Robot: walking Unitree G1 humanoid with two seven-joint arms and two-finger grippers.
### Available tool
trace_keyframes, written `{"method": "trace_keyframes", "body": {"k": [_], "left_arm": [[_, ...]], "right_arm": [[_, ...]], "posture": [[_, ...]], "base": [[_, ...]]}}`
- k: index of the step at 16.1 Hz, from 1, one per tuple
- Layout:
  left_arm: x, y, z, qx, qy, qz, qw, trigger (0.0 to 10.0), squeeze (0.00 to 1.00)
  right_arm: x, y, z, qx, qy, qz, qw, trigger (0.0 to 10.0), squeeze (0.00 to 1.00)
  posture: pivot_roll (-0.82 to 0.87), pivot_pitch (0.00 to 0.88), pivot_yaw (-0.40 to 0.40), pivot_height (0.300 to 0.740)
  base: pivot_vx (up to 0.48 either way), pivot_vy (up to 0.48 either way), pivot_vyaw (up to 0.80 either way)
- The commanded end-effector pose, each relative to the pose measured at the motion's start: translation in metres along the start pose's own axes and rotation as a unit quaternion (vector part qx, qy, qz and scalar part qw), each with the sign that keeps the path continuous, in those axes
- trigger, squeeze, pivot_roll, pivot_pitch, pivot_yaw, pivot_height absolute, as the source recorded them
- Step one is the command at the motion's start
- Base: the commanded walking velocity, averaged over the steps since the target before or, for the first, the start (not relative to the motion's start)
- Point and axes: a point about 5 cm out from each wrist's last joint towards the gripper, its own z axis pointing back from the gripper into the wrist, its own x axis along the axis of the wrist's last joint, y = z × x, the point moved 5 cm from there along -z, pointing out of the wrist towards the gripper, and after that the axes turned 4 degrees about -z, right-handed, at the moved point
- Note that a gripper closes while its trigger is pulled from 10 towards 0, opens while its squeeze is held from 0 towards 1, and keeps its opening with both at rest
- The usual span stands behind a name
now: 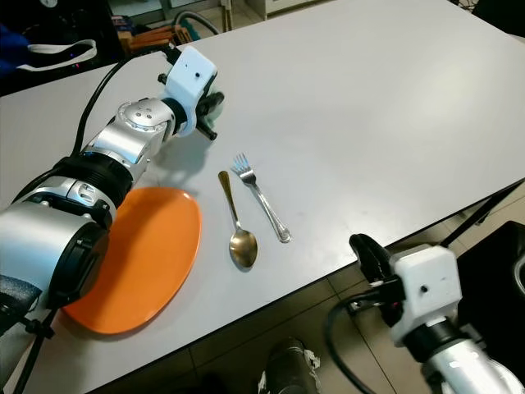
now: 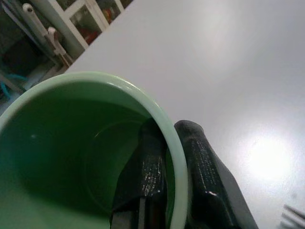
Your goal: Setting the table
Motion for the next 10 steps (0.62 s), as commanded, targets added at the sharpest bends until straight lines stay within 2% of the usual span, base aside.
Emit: {"method": "trace_keyframes", "body": {"k": [1,4,7,10], "left_arm": [[-0.01,0.005,0.003,0.004,0.024,-0.007,1.0,0.0,0.0],[-0.016,0.004,0.003,0.0,0.046,0.0,0.999,0.0,0.0],[-0.024,0.001,0.003,-0.004,0.07,0.008,0.998,0.0,0.0],[-0.027,0.0,0.003,0.0,0.079,0.018,0.997,0.0,0.0]], "right_arm": [[0.007,0.004,0.001,0.026,0.0,-0.004,1.0,10.0,0.0],[0.014,0.003,-0.002,0.026,-0.012,-0.01,1.0,10.0,0.0],[0.028,0.018,0.001,0.099,-0.01,-0.039,0.994,10.0,0.0],[0.029,0.027,0.001,0.15,0.008,-0.048,0.988,10.0,0.0]], "posture": [[-0.55,0.168,0.096,0.74],[-0.55,0.163,0.092,0.74],[-0.56,0.164,0.097,0.74],[-0.55,0.165,0.094,0.74]], "base": [[0.0,0.0,0.0],[0.0,0.0,0.0],[0.0,0.0,0.0],[0.0,0.0,0.0]]}}
